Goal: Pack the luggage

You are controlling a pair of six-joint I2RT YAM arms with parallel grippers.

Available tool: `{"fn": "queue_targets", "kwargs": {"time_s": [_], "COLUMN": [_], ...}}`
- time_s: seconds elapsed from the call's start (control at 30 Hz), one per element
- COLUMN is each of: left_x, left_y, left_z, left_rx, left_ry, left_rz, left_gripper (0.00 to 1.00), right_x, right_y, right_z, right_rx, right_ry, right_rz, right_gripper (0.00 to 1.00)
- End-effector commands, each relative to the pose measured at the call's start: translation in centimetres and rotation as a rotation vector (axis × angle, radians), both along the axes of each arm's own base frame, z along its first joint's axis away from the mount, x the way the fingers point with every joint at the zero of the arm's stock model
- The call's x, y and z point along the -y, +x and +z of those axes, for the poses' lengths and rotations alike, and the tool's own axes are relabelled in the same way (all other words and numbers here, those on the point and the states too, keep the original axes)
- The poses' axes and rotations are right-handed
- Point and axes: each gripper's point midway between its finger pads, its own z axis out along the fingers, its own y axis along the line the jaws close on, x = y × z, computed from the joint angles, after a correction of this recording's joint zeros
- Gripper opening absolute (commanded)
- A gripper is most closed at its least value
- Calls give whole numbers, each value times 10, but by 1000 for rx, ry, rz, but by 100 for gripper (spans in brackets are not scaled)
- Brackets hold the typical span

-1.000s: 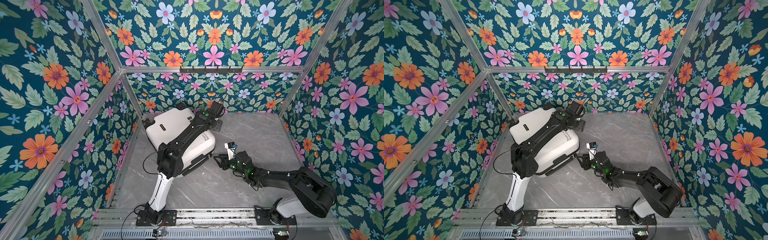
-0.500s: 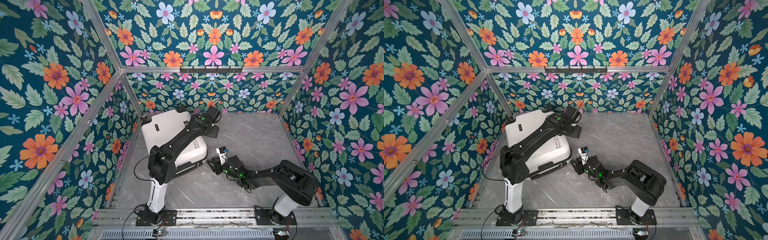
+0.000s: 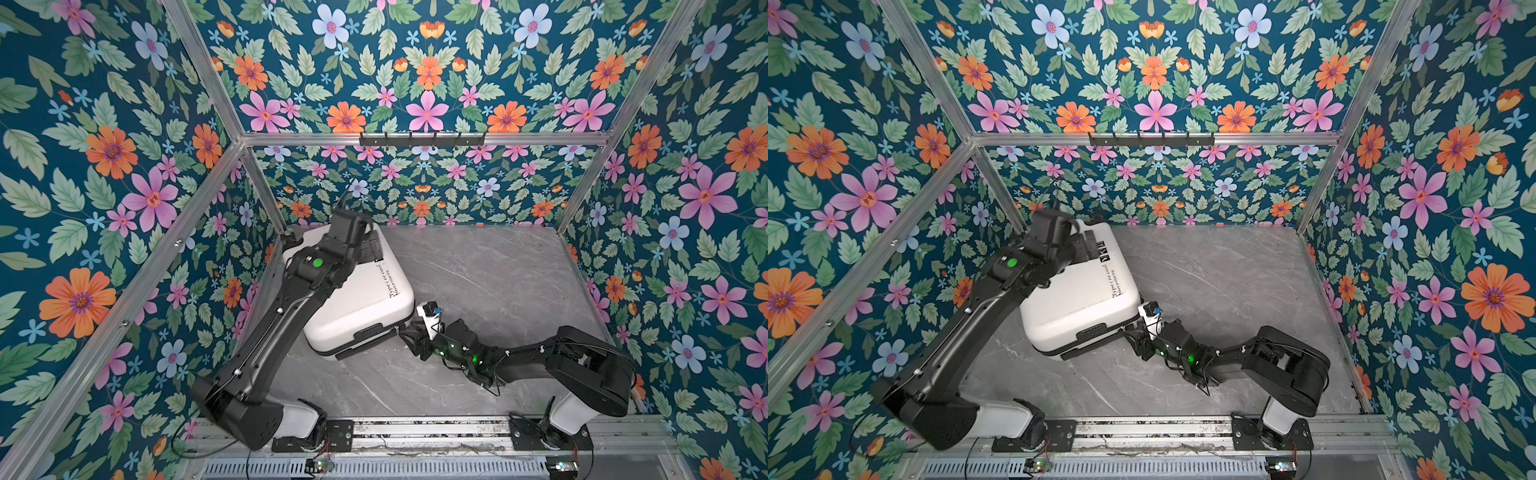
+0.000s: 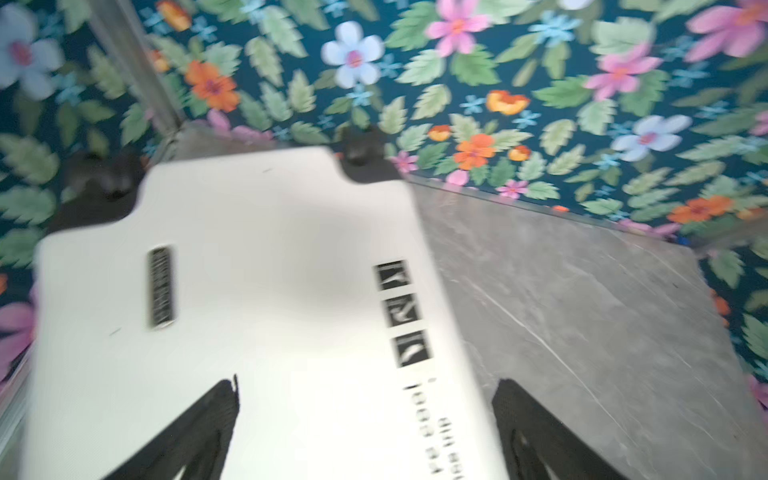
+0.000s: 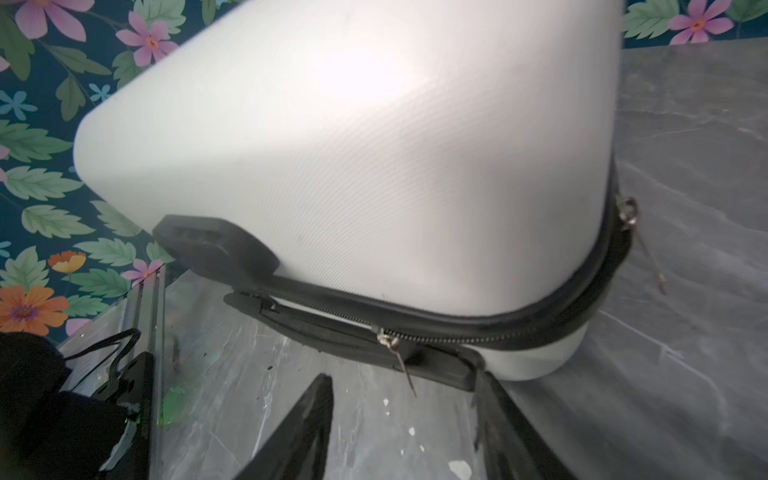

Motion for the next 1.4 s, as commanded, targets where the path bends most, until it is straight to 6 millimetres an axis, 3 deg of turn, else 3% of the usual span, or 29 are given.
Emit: {"fn": "queue_targets", "kwargs": {"time_s": [0.0,0.1,0.3,0.57,0.9,1.37], "left_x": [-30,-41,-40,-41,-43,-41], "left_y": [-11,-20,-23,-20,-19,-16], "left_z": [-16,-35,-54,-56,-62,-62], "left_rx": [8,-29,-71,-83,-99,-107], "left_ry": [-110,-130,-139,-138,-119,-124], "left_rz": [114,135,128,122,119,108], "left_gripper": [98,98,98,98,97,98], "right_x": [-5,-11,-16,-28,-30,-41], "right_y": [5,7,12,19,20,26], "right_z": [-4,-7,-9,-5,-4,-18], "right_rx": [26,28,42,60,54,18], "right_ry": [-4,-8,-14,12,33,13], "right_rz": [-4,7,-1,5,2,3], "right_gripper": [52,50,45,38,30,19]}}
